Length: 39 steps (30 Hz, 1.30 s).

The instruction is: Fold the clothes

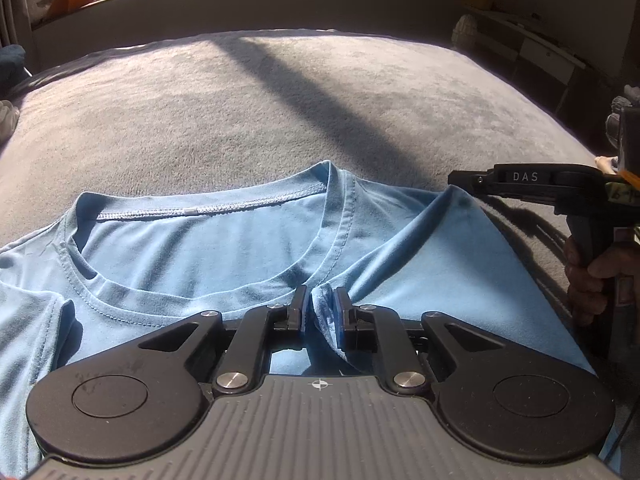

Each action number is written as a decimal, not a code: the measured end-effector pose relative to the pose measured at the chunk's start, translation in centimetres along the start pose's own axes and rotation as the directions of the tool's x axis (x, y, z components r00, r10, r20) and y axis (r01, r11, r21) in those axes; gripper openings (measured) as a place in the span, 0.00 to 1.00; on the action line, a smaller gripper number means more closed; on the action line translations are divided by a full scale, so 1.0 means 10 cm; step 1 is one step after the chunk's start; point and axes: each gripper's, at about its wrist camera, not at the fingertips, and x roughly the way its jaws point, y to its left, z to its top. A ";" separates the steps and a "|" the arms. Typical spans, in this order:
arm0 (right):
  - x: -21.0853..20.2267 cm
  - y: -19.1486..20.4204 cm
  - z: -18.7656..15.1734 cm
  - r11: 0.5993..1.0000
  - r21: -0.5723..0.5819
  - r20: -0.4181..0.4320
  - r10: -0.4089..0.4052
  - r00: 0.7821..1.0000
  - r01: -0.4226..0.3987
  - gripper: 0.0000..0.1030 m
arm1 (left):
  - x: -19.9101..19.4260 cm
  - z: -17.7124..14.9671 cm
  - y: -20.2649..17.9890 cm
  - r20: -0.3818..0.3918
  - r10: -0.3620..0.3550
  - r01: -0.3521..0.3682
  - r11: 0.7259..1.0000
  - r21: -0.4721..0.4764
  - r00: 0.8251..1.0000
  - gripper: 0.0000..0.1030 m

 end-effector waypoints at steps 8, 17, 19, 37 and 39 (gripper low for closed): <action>-0.78 -0.07 -0.13 0.989 0.051 -0.063 0.139 0.988 -0.136 0.14 | -0.22 0.12 0.13 0.105 -0.033 0.030 0.999 0.025 0.994 0.33; -1.17 0.84 -0.73 0.940 -0.237 -0.317 0.162 0.934 -0.244 0.14 | -0.01 -0.04 -0.29 -0.029 -0.135 0.137 0.944 0.299 0.990 0.35; -1.16 1.02 -0.90 0.924 -0.293 -0.353 0.133 0.926 -0.245 0.14 | 0.04 -0.09 -0.29 -0.022 -0.119 0.120 0.938 0.326 0.993 0.35; -2.70 1.53 -1.05 0.948 -0.133 -0.183 0.263 0.947 -0.289 0.15 | -1.59 0.33 0.61 0.156 0.015 -0.063 0.950 0.306 0.988 0.44; -2.95 1.44 -0.98 0.949 -0.017 -0.138 0.308 0.941 -0.314 0.15 | -2.07 0.39 0.86 0.196 0.071 -0.127 0.948 0.292 0.978 0.45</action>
